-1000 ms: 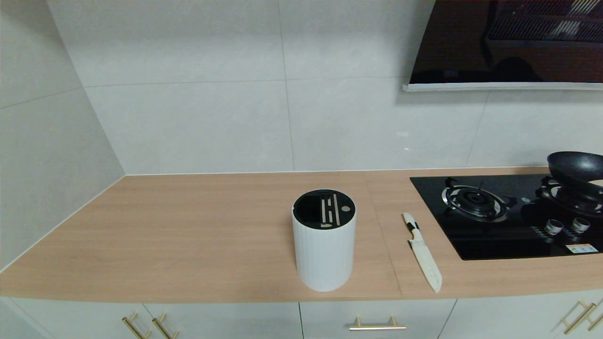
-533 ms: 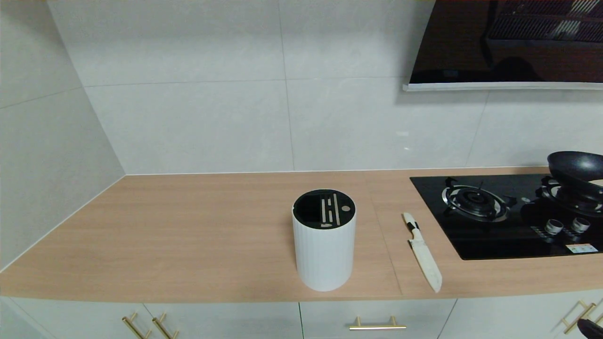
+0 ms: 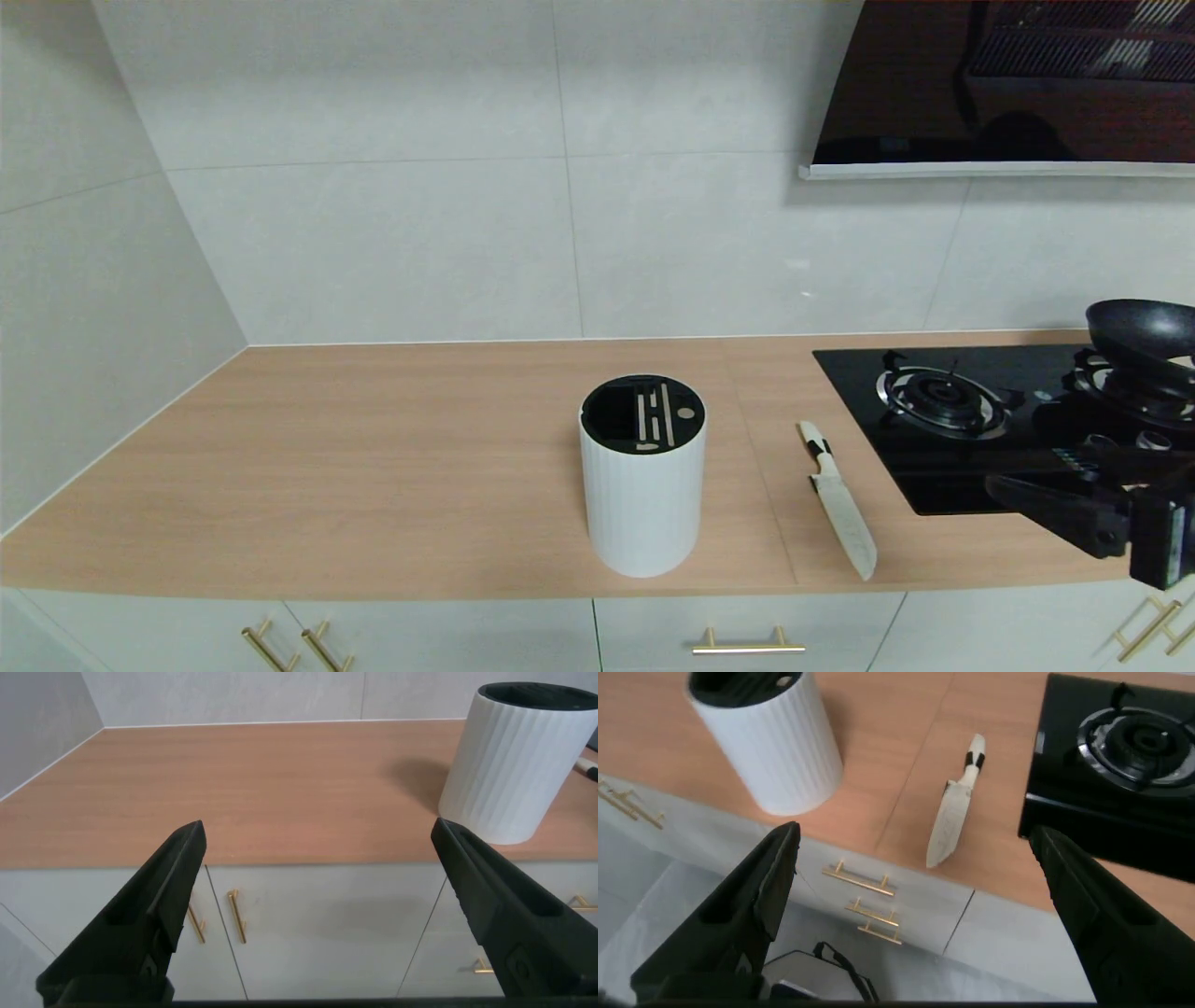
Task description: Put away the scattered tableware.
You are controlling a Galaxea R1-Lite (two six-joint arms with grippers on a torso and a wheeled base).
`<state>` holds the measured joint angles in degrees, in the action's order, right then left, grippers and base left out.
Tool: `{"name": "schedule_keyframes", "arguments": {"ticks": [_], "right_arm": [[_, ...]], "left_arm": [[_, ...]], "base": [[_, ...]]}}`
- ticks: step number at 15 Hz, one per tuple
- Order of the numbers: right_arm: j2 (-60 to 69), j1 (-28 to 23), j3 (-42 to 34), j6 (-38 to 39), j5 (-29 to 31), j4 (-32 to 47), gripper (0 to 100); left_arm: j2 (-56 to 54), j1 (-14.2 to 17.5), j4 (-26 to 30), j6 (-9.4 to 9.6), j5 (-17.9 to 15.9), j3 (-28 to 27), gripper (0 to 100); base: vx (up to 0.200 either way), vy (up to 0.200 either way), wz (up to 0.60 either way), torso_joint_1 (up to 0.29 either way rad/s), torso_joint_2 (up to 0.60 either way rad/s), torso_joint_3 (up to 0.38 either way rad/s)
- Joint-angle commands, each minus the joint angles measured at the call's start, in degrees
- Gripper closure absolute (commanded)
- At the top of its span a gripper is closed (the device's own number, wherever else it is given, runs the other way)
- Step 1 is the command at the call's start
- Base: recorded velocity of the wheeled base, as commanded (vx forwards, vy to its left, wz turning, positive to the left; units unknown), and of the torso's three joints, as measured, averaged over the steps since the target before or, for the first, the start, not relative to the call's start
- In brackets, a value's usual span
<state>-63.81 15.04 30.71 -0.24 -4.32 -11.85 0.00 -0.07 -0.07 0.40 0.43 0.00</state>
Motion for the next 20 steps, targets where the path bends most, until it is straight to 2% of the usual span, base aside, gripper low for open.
{"name": "schedule_keyframes", "arguments": {"ticks": [1, 3, 4, 6, 12, 16, 17, 20], "right_arm": [[-11.3, -0.1, 6.4, -0.9, 1.0, -0.2, 0], [-15.1, -0.1, 8.8, -2.0, 1.9, -1.0, 0], [-22.3, -0.4, 13.1, -2.1, 1.9, -4.1, 0], [-33.0, -1.9, 16.0, -2.1, 2.1, -7.6, 0], [-52.1, -1.7, 16.9, -1.7, 8.5, -24.6, 0], [-56.7, -1.5, 19.1, 0.3, 10.1, -25.6, 0], [-58.1, -0.8, 20.2, 3.3, 10.5, -25.5, 0], [-60.5, -0.2, 20.8, 3.8, 11.4, -25.7, 0]], "left_arm": [[0.1, 0.0, 0.0, 0.04, 0.0, 0.0, 0], [0.1, 0.0, 0.0, 0.04, 0.0, 0.0, 0], [0.1, 0.0, 0.0, 0.04, 0.0, 0.0, 0], [0.1, 0.0, 0.0, 0.04, -0.1, 0.0, 0], [0.1, 0.0, 0.0, 0.04, 0.0, 0.0, 0], [0.1, 0.0, 0.0, 0.04, -0.1, 0.0, 0], [0.1, 0.0, 0.0, 0.04, -0.1, 0.0, 0], [0.1, 0.0, 0.0, 0.04, -0.1, 0.0, 0]], "base": [[0.000, 0.000, 0.00, 0.000, 0.00, 0.000], [0.000, 0.000, 0.00, 0.000, 0.00, 0.000], [0.000, 0.000, 0.00, 0.000, 0.00, 0.000], [0.000, 0.000, 0.00, 0.000, 0.00, 0.000], [0.000, 0.000, 0.00, 0.000, 0.00, 0.000], [0.000, 0.000, 0.00, 0.000, 0.00, 0.000], [0.000, 0.000, 0.00, 0.000, 0.00, 0.000], [0.000, 0.000, 0.00, 0.000, 0.00, 0.000]]}}
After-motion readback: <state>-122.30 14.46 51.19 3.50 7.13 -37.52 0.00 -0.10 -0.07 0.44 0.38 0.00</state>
